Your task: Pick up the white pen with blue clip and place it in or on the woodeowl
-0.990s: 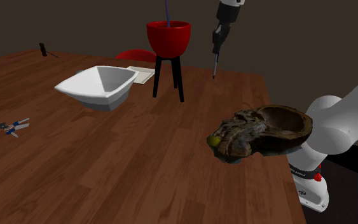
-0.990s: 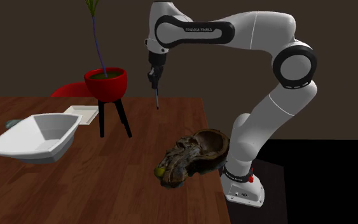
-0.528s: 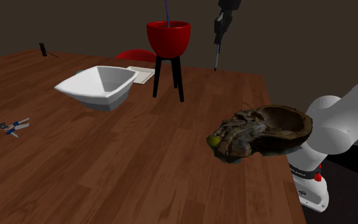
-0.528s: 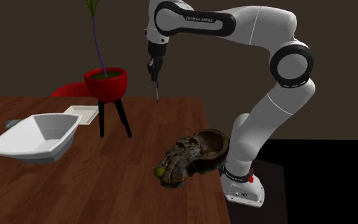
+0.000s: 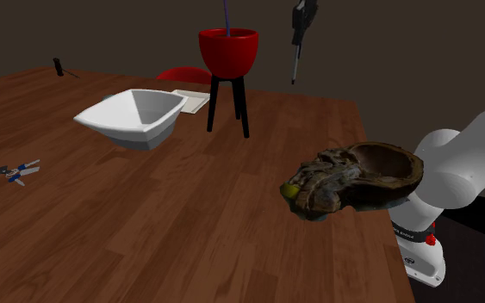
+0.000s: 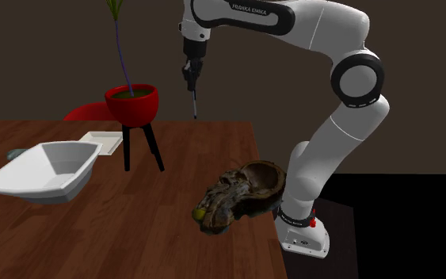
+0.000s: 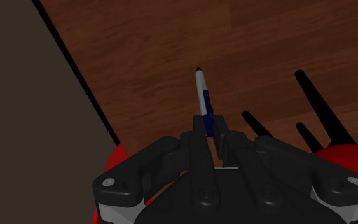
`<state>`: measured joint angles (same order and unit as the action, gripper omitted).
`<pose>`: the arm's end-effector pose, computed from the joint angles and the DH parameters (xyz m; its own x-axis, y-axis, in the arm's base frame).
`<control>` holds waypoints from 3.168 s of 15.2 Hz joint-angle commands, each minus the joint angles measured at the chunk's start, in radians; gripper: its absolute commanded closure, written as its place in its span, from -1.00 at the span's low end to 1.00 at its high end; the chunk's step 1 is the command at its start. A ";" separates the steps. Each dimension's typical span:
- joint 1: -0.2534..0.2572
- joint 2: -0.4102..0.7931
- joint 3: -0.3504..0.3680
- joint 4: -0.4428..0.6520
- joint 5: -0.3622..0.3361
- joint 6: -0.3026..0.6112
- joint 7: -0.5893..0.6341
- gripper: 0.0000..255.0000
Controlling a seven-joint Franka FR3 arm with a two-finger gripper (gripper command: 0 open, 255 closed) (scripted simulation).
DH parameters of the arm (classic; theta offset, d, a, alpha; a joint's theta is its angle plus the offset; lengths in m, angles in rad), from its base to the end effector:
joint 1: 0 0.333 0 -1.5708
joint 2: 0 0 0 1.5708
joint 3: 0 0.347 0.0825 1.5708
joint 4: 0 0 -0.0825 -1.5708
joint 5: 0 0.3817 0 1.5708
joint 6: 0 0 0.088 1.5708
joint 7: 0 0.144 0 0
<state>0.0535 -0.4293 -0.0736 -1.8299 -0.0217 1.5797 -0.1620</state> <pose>0.4052 -0.0199 0.7021 0.9739 0.1430 0.1762 0.1418 -0.9897 0.0195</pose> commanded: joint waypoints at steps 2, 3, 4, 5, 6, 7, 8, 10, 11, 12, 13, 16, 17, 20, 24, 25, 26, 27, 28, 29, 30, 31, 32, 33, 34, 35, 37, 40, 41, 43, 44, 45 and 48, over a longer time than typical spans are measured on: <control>0.000 0.020 -0.001 0.062 0.001 -0.042 -0.002 1.00; 0.001 0.027 -0.001 0.083 0.002 -0.056 -0.002 1.00; 0.001 0.035 -0.001 0.104 0.002 -0.070 -0.002 1.00; 0.001 0.042 -0.001 0.126 0.002 -0.084 -0.003 1.00; 0.001 0.050 -0.001 0.148 0.003 -0.098 -0.003 1.00; 0.001 0.058 -0.002 0.170 0.003 -0.113 -0.003 1.00; 0.002 0.066 -0.002 0.193 0.004 -0.127 -0.004 1.00; 0.010 0.018 0.026 0.163 0.005 -0.146 0.032 1.00; 0.014 -0.005 0.039 0.151 0.007 -0.157 0.050 1.00; 0.019 -0.027 0.054 0.139 0.009 -0.168 0.068 1.00; 0.022 -0.048 0.068 0.130 0.012 -0.179 0.086 1.00; 0.034 -0.107 0.112 0.108 0.026 -0.216 0.141 1.00; 0.038 -0.124 0.126 0.103 0.031 -0.229 0.159 1.00; 0.049 -0.172 0.172 0.096 0.051 -0.269 0.216 1.00; 0.062 -0.222 0.235 0.105 0.084 -0.325 0.294 1.00; 0.065 -0.233 0.251 0.110 0.093 -0.340 0.315 1.00; 0.067 -0.242 0.267 0.117 0.103 -0.354 0.335 1.00; 0.070 -0.250 0.283 0.124 0.112 -0.369 0.356 1.00; 0.072 -0.258 0.300 0.133 0.123 -0.383 0.377 1.00; 0.074 -0.264 0.317 0.143 0.133 -0.398 0.399 1.00; 0.076 -0.269 0.335 0.154 0.144 -0.412 0.421 1.00; 0.078 -0.273 0.352 0.167 0.155 -0.426 0.443 1.00; 0.078 -0.277 0.370 0.181 0.166 -0.441 0.466 1.00; 0.079 -0.279 0.388 0.196 0.178 -0.455 0.489 1.00; 0.079 -0.280 0.407 0.212 0.189 -0.470 0.513 1.00; 0.079 -0.281 0.425 0.230 0.201 -0.484 0.537 1.00; 0.080 -0.294 0.438 0.217 0.212 -0.481 0.552 1.00; 0.088 -0.332 0.435 0.141 0.218 -0.444 0.546 1.00; 0.091 -0.345 0.434 0.117 0.220 -0.432 0.544 1.00; 0.095 -0.368 0.433 0.070 0.224 -0.408 0.540 1.00; 0.098 -0.380 0.433 0.047 0.227 -0.397 0.539 1.00; 0.100 -0.391 0.433 0.024 0.229 -0.385 0.537 1.00; 0.107 -0.424 0.433 -0.042 0.235 -0.352 0.533 1.00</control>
<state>0.1582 -0.8416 0.3612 -1.8481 0.2122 1.2161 0.3743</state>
